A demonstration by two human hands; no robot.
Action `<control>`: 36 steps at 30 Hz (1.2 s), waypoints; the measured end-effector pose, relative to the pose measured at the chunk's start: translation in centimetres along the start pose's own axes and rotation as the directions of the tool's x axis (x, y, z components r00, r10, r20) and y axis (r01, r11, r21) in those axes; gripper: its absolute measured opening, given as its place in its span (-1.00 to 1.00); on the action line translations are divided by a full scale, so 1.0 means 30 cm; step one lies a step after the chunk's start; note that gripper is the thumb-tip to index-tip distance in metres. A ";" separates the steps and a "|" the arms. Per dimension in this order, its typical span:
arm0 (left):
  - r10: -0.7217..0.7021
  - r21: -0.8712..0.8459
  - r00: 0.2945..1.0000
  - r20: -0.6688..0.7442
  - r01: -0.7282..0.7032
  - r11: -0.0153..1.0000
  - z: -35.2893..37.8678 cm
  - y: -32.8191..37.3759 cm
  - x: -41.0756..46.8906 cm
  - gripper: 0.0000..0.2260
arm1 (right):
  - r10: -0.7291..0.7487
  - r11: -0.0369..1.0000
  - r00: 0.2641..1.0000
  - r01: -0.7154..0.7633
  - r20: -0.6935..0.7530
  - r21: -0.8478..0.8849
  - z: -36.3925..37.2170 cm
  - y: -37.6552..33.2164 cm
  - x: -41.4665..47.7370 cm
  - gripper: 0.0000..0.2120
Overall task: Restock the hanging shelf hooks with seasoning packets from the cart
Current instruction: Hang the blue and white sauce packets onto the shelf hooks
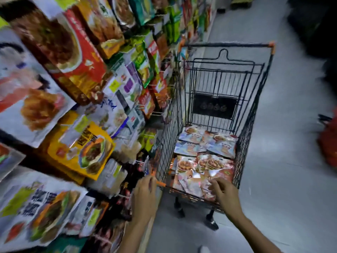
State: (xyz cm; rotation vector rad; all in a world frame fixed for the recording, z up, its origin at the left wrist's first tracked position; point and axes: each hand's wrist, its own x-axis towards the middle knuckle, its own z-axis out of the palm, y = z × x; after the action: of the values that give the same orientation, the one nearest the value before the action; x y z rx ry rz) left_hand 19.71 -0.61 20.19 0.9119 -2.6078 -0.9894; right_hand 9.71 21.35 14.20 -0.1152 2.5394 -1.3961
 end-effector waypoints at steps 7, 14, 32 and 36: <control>0.068 0.105 0.994 0.087 -0.077 0.992 0.123 -0.010 0.461 -0.75 | 0.237 0.971 0.971 -0.237 -0.016 -0.012 0.132 0.077 0.335 -0.80; 0.044 0.071 0.978 0.203 -0.059 0.996 0.349 -0.042 0.898 -0.53 | 0.363 0.932 0.931 -0.363 0.039 -0.009 0.372 0.145 0.774 -0.76; 0.166 0.024 0.958 0.235 -0.177 0.984 0.555 -0.148 1.077 -0.71 | 0.726 0.687 0.687 -0.726 0.011 0.019 0.738 0.361 1.207 -0.44; 0.184 0.007 0.955 0.230 -0.191 0.982 0.552 -0.142 1.076 -0.74 | 0.774 0.579 0.625 -0.762 0.098 0.289 0.728 0.348 1.232 -0.53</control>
State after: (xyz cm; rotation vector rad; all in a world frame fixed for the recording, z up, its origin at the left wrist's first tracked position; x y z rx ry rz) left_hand -10.14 -14.23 4.12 0.5699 -2.8406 -1.0631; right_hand -20.19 2.27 -12.16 0.9771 1.9047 -1.3418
